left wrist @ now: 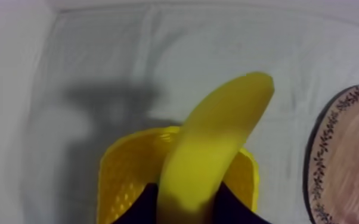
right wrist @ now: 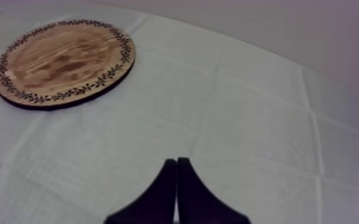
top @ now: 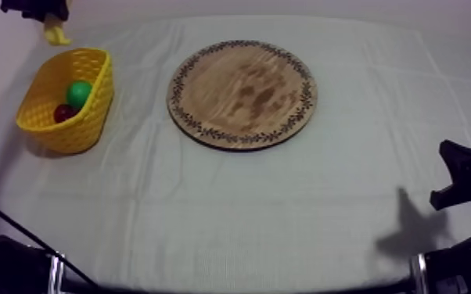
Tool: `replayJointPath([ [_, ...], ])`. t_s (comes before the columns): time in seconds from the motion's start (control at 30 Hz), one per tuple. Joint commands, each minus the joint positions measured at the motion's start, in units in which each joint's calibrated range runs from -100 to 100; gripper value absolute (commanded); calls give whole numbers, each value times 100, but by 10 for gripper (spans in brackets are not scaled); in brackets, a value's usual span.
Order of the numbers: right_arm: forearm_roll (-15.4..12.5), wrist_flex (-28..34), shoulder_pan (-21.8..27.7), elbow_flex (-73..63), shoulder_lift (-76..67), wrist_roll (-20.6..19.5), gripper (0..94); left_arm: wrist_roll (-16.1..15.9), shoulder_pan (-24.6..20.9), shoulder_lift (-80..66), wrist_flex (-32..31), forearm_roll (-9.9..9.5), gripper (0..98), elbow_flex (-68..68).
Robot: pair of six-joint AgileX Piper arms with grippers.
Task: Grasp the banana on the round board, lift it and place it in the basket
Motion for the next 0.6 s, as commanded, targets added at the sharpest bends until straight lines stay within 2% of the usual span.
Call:
replayJointPath([
  [0.0,0,-2,0,-3,0,2,3,6,-71,413,-38,-3,294,-3],
  [0.33,0,-2,0,-3,0,1,3,-38,-387,994,-342,-85,274,856],
  [0.57,0,-2,0,-3,0,1,3,-164,-481,979,-323,-77,268,986],
])
